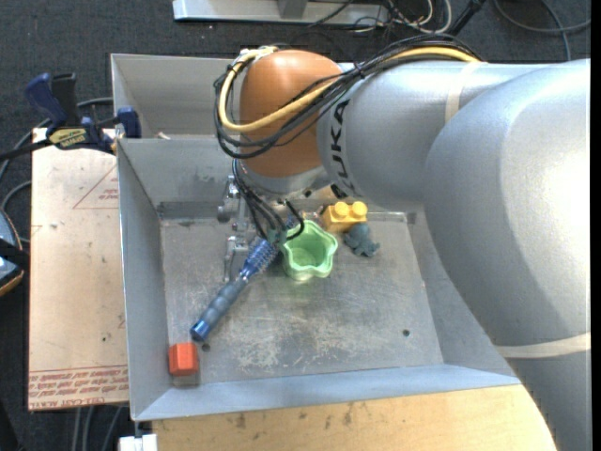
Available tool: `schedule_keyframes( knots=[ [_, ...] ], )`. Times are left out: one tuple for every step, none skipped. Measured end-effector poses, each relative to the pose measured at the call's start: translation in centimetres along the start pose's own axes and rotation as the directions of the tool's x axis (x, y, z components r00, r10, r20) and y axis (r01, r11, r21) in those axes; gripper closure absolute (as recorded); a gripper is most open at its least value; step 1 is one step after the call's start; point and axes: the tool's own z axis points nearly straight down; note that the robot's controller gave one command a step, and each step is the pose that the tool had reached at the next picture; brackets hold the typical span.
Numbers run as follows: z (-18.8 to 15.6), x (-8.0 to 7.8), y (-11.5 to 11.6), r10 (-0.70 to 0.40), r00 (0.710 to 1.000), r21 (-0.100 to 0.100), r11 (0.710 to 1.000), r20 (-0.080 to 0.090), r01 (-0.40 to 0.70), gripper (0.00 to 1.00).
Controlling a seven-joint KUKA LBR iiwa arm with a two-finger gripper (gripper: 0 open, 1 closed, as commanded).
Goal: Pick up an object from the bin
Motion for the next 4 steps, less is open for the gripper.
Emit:
schedule_keyframes(
  knots=[
    [6.7,9.4,1.3,-0.259,0.966,0.0,0.966,0.004,0.259,0.0],
    [6.7,10.4,5.2,-0.613,0.79,0.002,0.79,0.007,0.613,0.0],
    [6.8,13.1,5.8,-0.827,0.563,0.012,0.563,0.009,0.827,0.0],
    [6.6,13.1,6.1,-0.828,0.56,0.011,0.56,0.016,0.828,1.0]
  ],
)
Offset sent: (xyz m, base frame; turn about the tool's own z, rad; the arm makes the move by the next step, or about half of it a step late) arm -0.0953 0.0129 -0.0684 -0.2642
